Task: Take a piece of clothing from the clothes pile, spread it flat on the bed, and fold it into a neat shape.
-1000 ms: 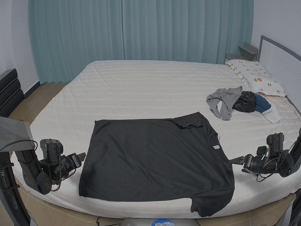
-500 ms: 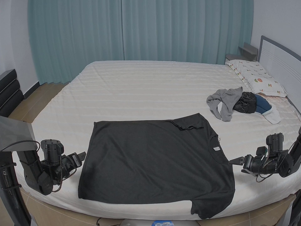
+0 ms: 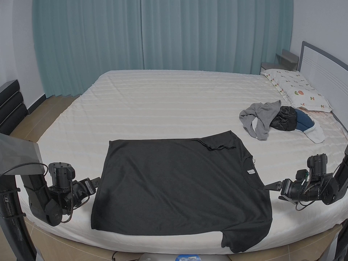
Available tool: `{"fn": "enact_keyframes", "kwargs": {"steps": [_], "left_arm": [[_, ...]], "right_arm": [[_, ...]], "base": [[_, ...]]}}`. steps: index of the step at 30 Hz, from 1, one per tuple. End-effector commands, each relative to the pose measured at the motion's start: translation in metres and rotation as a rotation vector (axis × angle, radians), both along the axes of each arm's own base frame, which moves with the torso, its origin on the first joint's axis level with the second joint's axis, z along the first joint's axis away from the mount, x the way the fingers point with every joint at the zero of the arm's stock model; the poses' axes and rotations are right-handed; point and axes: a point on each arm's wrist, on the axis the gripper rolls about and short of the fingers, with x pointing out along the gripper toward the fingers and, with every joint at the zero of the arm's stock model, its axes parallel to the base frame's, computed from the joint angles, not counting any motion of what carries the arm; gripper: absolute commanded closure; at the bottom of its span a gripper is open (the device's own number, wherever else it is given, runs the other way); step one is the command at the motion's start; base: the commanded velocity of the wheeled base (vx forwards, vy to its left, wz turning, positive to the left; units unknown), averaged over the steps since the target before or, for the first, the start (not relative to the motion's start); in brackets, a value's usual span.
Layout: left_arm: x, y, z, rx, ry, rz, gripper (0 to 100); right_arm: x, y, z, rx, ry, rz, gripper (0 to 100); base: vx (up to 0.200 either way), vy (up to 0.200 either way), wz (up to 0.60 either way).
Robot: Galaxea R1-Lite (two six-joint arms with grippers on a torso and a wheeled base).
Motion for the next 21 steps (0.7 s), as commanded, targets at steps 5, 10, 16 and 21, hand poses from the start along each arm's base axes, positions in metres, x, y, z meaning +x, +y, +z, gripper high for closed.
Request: {"fn": "enact_keyframes", "kwargs": {"steps": [5, 10, 16, 21], "left_arm": [[0.002, 0.000, 0.002, -0.056, -0.015, 0.026, 0], [0.002, -0.002, 0.002, -0.062, -0.019, 0.023, 0], [0.000, -0.005, -0.001, -0.064, -0.003, 0.013, 0], [0.002, -0.008, -0.002, -0.098, -0.004, 0.013, 0]], "right_arm": [[0.003, 0.009, 0.002, 0.032, 0.003, 0.006, 0], [0.011, 0.022, 0.007, 0.074, -0.005, 0.005, 0], [0.036, 0.039, 0.014, 0.134, -0.029, -0.008, 0], [0.065, 0.056, 0.003, 0.093, -0.048, -0.023, 0]], "base": [[0.000, 0.000, 0.00], [0.120, 0.000, 0.00], [0.100, 0.000, 0.00], [0.000, 0.000, 0.00]]}}
